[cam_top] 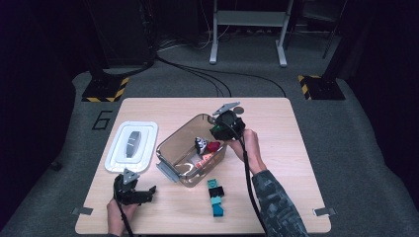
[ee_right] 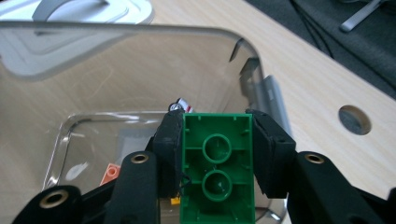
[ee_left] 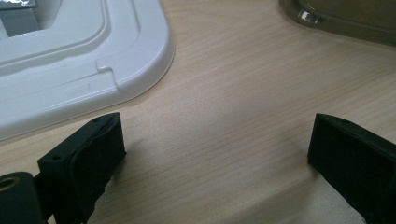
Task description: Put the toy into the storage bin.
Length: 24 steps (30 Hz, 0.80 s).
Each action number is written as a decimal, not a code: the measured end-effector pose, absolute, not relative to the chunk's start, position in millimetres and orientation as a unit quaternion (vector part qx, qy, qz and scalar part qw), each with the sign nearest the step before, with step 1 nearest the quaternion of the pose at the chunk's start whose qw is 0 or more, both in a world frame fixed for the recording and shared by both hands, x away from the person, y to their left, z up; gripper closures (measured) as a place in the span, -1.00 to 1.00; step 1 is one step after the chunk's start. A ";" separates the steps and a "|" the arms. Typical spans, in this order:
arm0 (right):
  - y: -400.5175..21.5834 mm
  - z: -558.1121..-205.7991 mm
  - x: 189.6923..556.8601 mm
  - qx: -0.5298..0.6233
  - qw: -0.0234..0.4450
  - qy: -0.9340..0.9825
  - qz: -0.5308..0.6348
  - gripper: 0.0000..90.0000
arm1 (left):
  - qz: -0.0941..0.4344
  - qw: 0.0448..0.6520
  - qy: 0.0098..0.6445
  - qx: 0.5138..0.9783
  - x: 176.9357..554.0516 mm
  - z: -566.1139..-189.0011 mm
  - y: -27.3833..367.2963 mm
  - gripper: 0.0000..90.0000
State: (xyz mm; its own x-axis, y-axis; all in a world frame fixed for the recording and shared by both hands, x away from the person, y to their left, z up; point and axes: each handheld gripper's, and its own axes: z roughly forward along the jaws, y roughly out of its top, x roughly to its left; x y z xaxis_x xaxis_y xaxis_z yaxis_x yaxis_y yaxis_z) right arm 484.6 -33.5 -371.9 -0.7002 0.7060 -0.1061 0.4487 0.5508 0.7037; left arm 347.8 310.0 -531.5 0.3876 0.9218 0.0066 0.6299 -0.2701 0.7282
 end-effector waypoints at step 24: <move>-31.6 -384.1 476.9 0.347 0.186 0.868 0.304 -0.18 | 0.222 0.329 0.507 0.765 347.7 -531.4 310.0 -0.91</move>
